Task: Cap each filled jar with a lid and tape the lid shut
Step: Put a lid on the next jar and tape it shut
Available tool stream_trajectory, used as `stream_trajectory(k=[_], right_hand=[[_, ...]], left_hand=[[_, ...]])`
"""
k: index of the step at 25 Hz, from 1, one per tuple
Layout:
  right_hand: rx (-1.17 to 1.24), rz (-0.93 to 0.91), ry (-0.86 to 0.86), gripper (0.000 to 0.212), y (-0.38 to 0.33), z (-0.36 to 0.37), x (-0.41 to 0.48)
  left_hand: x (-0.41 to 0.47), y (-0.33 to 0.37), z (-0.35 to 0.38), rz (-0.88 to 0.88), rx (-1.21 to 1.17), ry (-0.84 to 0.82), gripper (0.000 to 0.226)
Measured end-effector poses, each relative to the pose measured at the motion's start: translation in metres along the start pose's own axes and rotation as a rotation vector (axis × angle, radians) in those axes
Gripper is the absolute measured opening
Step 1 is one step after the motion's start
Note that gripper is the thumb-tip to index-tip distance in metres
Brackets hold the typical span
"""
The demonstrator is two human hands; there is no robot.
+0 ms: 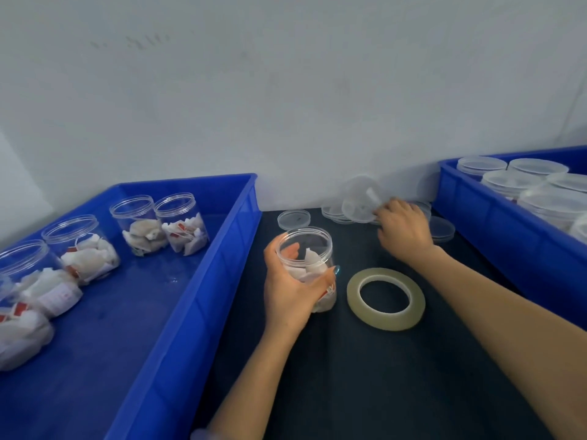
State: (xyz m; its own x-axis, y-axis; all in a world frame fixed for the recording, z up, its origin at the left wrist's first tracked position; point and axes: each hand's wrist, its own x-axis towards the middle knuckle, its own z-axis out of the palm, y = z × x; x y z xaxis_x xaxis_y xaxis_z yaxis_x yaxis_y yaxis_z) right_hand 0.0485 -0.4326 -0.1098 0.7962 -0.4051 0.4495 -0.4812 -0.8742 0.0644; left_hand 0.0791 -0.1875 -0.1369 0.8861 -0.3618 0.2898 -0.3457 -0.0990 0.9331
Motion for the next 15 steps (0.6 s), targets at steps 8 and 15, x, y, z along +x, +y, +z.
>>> stream_trajectory(k=[8,15], right_hand=[[1.847,0.441,0.015,0.02,-0.066,-0.082,-0.04],[1.028,0.246,0.06,0.034,-0.102,-0.08,-0.073]], left_hand=[[-0.007,0.0,0.001,0.051,-0.043,-0.129,0.085],[-0.012,0.007,0.0,0.138,-0.068,-0.145,0.097]])
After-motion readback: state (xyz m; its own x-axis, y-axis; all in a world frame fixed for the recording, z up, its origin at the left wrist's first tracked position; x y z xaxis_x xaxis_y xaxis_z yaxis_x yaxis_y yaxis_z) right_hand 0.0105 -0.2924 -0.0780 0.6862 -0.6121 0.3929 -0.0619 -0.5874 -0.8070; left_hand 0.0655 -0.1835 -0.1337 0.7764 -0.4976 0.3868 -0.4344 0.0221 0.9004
